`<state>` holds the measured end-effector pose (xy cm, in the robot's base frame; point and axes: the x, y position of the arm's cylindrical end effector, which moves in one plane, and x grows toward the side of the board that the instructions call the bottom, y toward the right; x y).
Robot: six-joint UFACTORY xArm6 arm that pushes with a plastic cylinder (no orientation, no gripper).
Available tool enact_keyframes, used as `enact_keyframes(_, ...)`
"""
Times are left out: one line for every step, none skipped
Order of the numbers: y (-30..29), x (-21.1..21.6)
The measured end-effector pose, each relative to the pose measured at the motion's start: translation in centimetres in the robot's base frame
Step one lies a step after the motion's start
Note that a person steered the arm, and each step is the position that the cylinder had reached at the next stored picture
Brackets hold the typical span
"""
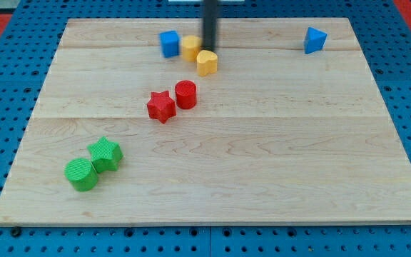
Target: Move the yellow hexagon along with blue cube a bit left
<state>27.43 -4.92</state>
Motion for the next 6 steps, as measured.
enact_keyframes(-10.3, -0.9)
enact_keyframes(-9.7, -1.2)
enact_keyframes(-10.4, -1.6)
enact_keyframes(-15.9, -1.6)
enact_keyframes(-12.7, 0.0)
enact_keyframes(-12.8, 6.3)
